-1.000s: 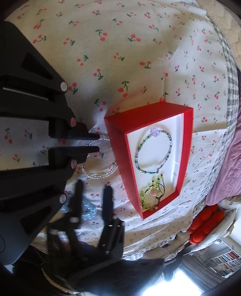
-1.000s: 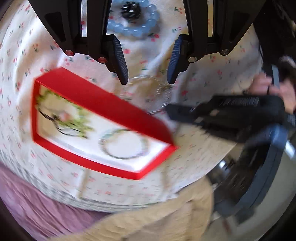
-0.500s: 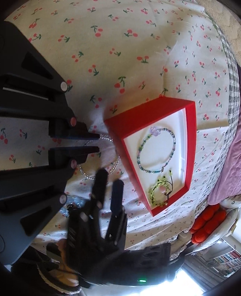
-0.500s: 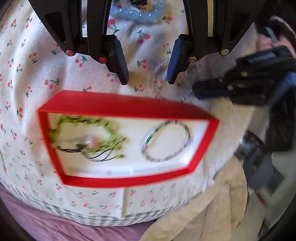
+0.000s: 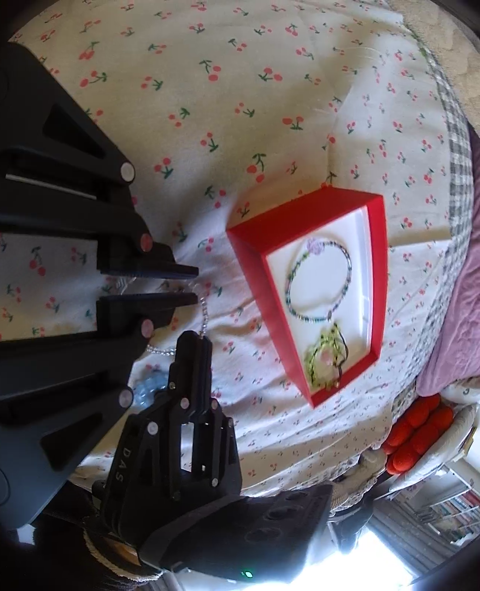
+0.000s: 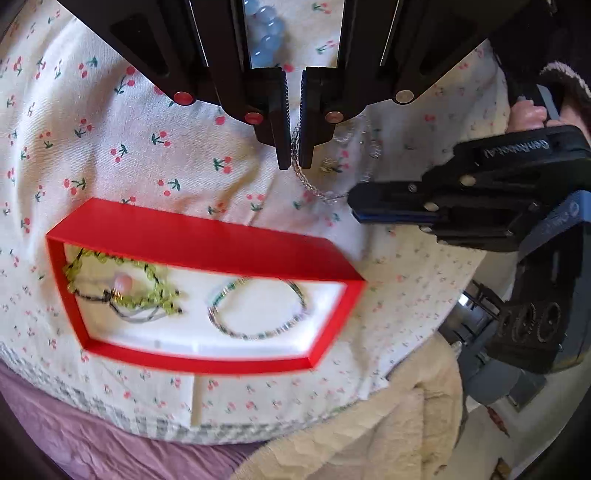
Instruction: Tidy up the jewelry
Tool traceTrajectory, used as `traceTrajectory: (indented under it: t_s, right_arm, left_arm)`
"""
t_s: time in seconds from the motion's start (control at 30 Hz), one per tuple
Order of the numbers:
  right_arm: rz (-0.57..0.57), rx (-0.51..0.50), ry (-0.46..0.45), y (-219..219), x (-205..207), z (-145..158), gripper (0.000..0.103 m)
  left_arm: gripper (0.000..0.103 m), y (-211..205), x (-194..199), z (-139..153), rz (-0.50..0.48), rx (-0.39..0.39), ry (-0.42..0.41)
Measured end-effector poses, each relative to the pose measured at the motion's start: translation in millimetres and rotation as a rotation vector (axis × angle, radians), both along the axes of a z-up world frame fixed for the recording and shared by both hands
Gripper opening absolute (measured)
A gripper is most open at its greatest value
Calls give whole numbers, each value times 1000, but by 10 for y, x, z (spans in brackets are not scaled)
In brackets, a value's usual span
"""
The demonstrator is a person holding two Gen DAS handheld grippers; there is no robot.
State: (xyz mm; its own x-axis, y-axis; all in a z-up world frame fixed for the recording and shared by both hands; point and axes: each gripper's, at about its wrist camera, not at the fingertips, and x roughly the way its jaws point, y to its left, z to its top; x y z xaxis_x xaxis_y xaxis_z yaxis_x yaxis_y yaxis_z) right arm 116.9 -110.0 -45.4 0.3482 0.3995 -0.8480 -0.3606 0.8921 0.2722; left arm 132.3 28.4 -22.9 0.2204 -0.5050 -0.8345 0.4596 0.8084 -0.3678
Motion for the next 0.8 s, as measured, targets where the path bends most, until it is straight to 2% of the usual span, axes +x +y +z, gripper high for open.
traceTrajectory:
  t_s: [0.17,0.27,0.4,0.57,0.8]
  right_arm:
    - [1,-3,-72,23,-131,228,4]
    - [-7,-10,-101,17,-209,331,4]
    - [-25,-5,-86,-65,-244,376,4]
    - [-41,-23,-89,-165,-301,409,4]
    - [-75,-54,-80,-267,-290,348,4]
  left_arm:
    - [7,56,-60,93,14,-28,-15]
    - [16,97,-113,135,16,-17,-30]
    - [18,79,-172,135,-4,-1,-31]
    - [18,-95,-262,-4,-61,44,-10]
    - [18,-255,-260,-71,-134,123,-106]
